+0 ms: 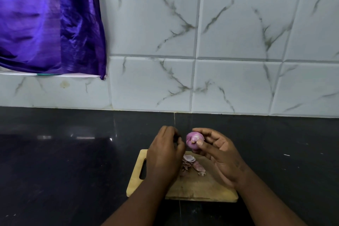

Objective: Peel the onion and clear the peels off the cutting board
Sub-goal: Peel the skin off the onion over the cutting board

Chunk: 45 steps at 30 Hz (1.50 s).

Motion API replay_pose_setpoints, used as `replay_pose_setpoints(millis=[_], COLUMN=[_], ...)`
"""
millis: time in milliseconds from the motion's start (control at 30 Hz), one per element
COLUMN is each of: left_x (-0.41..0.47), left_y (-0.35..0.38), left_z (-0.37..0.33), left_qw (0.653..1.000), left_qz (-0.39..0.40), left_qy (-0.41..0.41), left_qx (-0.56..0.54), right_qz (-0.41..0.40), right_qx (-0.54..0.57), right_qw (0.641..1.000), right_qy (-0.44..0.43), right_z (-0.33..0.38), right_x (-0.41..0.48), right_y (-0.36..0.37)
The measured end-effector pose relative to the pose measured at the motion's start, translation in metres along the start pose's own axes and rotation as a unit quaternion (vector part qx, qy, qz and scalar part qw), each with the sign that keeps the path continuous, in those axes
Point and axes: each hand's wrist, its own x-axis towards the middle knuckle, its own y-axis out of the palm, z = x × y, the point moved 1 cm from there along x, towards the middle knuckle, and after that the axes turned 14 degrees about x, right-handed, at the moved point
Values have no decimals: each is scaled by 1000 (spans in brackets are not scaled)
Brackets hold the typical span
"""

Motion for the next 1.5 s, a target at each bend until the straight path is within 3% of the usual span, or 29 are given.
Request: replay_pose_setpoints(millis=[67,333,533,700,1000,1133,1500], left_x=[1,-3,-4,-4,-3,-3,-3], left_y=[1,-3,-4,-5,-4,-1,-2], left_z=[5,-3,-4,-5,-7,-7,0], left_qw=[1000,997,995,997,998,996,992], left_qz=[-1,-3,-17,-32,42,89,88], left_qy=[-31,56,97,75,-35,-20,-27], left_qx=[-6,-53,-24,14,-16,24,88], right_qz=[-5,-14,-9,-1,6,11,-6], right_qx=[29,-22,-41,-77,9,60,158], right_qw=[1000,1000,999,997,1000,998,987], right_qy=[1,0,-8,-12,4,12,37], right_z=[2,0,2,-2,1,1,6], right_x=[1,1,-1,-2,-3,-2,3], right_y=[-2,-1,1,2,5,3,0])
